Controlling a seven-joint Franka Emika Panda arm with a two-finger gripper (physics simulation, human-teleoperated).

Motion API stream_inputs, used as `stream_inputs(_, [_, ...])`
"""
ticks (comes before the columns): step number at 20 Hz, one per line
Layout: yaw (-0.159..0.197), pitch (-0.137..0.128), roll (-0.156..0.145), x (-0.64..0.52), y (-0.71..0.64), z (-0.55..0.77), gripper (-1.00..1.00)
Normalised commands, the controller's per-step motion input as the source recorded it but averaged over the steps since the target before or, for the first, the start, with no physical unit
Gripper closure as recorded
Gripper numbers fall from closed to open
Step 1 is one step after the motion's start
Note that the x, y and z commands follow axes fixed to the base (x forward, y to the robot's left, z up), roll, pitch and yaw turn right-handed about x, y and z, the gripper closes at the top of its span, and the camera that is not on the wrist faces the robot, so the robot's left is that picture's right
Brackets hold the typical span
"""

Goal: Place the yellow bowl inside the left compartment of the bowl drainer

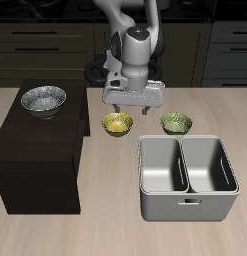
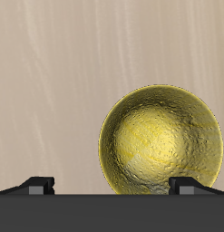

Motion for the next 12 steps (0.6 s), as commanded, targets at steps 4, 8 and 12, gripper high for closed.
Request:
stream_inputs(4, [0.011, 0.038, -0.011, 0.04, -0.07, -0.17, -1.0])
stream_inputs(8, [0.006, 0.016, -0.004, -0.02, -0.03, -0.09, -1.0])
stream_inputs(12, [0.015, 0.03, -0.01, 0.02, 0.01, -0.18, -1.0])
